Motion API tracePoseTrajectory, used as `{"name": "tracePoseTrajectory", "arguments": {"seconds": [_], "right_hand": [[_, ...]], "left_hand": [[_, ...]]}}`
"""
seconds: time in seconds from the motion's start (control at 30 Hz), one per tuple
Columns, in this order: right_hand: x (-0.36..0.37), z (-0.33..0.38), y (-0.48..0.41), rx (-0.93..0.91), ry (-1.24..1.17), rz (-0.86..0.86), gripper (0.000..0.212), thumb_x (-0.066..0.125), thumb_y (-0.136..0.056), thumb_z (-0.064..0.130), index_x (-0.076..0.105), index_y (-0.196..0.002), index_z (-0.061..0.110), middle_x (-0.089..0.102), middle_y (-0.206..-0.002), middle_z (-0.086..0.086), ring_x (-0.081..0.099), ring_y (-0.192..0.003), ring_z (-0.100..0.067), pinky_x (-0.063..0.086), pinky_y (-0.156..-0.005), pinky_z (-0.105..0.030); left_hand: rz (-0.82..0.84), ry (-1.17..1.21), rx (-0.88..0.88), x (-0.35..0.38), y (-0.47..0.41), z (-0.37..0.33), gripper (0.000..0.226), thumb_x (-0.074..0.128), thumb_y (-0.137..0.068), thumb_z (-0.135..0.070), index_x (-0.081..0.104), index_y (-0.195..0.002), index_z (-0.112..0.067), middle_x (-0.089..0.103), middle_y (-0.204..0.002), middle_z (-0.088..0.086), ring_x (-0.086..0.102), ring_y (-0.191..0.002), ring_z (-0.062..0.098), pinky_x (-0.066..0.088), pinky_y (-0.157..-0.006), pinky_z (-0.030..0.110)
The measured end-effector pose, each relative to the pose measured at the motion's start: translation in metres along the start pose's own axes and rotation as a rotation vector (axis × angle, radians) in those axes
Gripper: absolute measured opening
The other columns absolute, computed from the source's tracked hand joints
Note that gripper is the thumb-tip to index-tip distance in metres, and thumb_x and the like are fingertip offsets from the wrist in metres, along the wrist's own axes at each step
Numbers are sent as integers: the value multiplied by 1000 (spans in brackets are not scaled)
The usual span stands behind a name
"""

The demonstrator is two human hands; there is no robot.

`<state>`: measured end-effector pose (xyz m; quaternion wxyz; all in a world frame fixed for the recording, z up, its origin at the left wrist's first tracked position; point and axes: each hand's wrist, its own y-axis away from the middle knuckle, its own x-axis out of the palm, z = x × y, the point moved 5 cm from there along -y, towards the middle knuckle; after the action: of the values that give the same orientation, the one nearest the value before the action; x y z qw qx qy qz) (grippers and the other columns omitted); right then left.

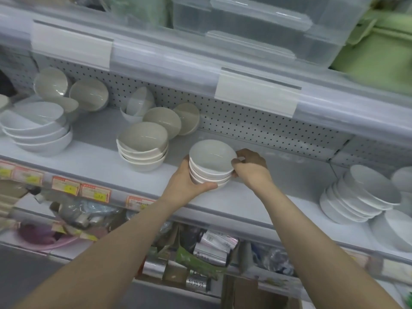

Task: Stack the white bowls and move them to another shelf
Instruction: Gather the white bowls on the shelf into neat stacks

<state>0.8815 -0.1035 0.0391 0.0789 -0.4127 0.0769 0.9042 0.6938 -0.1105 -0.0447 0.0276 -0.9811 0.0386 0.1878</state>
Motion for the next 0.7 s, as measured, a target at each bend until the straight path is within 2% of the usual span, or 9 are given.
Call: {"name": "tracePoseTrajectory", "arguments": {"seconds": [0.1, 0.2, 0.27, 0.37, 0.47, 0.53, 0.6, 0.67, 0.7], "right_hand": [[2, -2, -4, 25, -4, 32, 28, 53, -88, 24, 62, -115, 22, 73, -97, -3, 68, -95, -23, 51, -83, -28], [1, -3, -4, 33, -42, 33, 28, 53, -88, 26, 62, -115, 22, 71, -105, -3, 68, -97, -25, 53, -89, -34], [0, -3, -4, 29, -53, 34, 26, 52, -88, 23, 63, -111, 20, 72, -98, -3, 69, -93, -26, 54, -89, -36], [0, -1, -5, 29, -5, 54, 22, 47, -86, 15, 64, -101, 16, 69, -75, -1, 68, -88, -25, 53, -81, -31], [1, 0, -8, 29, 43, 59, 18, 46, -84, 15, 62, -91, 15, 67, -70, 0, 66, -89, -26, 47, -70, -28], [1, -2, -8, 21, 54, 65, 18, 49, -85, 20, 63, -96, 18, 70, -78, -1, 66, -91, -25, 48, -73, -28], [0, -5, -9, -4, 113, 55, 21, 51, -88, 28, 64, -103, 22, 71, -91, 0, 63, -93, -23, 47, -75, -28], [-7, -3, -11, -50, 217, -19, 27, 50, -91, 39, 64, -111, 27, 67, -102, 3, 59, -97, -22, 45, -79, -28], [-10, 0, -12, -83, 267, -69, 30, 48, -92, 42, 63, -115, 29, 67, -106, 3, 59, -101, -23, 45, -85, -29]], "left_hand": [[4, 10, -3, 0, 1, 0, 101, 87, -55, -58, 35, -138, -33, 58, -129, -15, 55, -115, 6, 44, -96, 25], [-1, 27, -1, 0, 3, 0, 94, 89, -61, -48, 36, -138, -34, 58, -126, -17, 55, -113, 3, 42, -94, 20], [-4, 34, -2, 0, 5, -2, 92, 89, -62, -47, 36, -136, -36, 57, -125, -18, 55, -112, 2, 43, -96, 21], [0, 30, 3, 0, 4, -5, 93, 89, -63, -46, 35, -137, -37, 57, -125, -18, 54, -112, 1, 42, -95, 20], [6, 11, 9, -2, 5, -7, 89, 90, -64, -43, 34, -132, -39, 56, -123, -19, 54, -110, 0, 41, -90, 13], [17, -8, 10, -2, 4, -8, 87, 90, -64, -42, 34, -131, -39, 56, -122, -19, 55, -112, 2, 43, -91, 13], [25, -56, 37, -4, 4, -10, 92, 89, -62, -46, 35, -135, -35, 56, -128, -16, 54, -120, 7, 46, -101, 25], [16, -179, 98, -9, 8, -15, 104, 87, -63, -50, 29, -146, -28, 49, -141, -6, 48, -130, 13, 41, -110, 34], [2, -267, 128, -14, 11, -17, 108, 85, -67, -49, 24, -151, -22, 42, -148, 0, 42, -135, 16, 35, -113, 32]]}}
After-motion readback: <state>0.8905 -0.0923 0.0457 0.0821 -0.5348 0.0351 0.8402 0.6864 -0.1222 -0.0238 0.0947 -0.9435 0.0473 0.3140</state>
